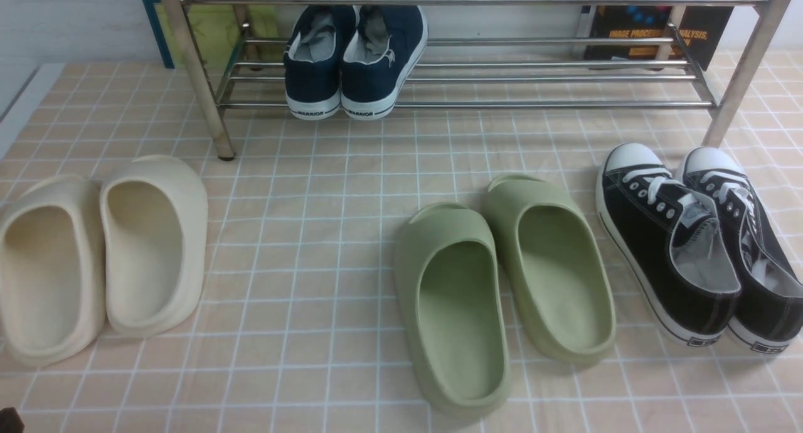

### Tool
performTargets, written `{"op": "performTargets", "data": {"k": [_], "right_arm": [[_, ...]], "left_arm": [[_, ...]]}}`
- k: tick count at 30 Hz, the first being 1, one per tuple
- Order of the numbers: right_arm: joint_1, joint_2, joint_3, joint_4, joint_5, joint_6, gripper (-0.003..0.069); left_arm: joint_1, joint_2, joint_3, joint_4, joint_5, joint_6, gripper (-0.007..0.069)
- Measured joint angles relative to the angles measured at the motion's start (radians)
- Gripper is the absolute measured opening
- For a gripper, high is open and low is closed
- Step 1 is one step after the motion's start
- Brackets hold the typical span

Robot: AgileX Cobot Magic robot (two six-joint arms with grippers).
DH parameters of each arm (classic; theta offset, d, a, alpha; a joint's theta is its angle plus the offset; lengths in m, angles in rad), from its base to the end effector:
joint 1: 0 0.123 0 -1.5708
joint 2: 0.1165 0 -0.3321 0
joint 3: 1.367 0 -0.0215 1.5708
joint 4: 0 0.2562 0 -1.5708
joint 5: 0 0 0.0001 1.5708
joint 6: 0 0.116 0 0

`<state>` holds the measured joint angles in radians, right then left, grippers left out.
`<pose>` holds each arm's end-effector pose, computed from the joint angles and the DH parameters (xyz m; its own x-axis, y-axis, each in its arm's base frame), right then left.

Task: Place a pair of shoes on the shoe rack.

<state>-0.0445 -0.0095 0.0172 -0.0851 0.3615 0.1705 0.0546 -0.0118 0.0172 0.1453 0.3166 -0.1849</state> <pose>0.0347 -0.0050 0.1681 -0.2690 0.1028 -0.9577 0.0981 0.9920 0.0789 0.0357 0.0072 0.1734 -0.2243 -0.0590 -0.9727 -0.1089 0.9934 -0.0351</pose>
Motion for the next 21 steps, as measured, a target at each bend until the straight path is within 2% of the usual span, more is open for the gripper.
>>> {"op": "performTargets", "data": {"k": [4, 7, 12, 21], "right_arm": [[0.0, 0.0, 0.0, 0.0, 0.0, 0.0, 0.0239], [0.0, 0.0, 0.0, 0.001, 0.0, 0.0, 0.0239], [0.0, 0.0, 0.0, 0.001, 0.0, 0.0, 0.0239], [0.0, 0.0, 0.0, 0.001, 0.0, 0.0, 0.0239]], "left_arm": [[0.0, 0.0, 0.002, 0.015, 0.024, -0.003, 0.0053], [0.0, 0.0, 0.008, -0.04, 0.038, 0.052, 0.0053], [-0.009, 0.0, 0.008, -0.047, 0.044, 0.096, 0.0053], [-0.015, 0.0, 0.008, -0.048, 0.045, 0.105, 0.0055]]}}
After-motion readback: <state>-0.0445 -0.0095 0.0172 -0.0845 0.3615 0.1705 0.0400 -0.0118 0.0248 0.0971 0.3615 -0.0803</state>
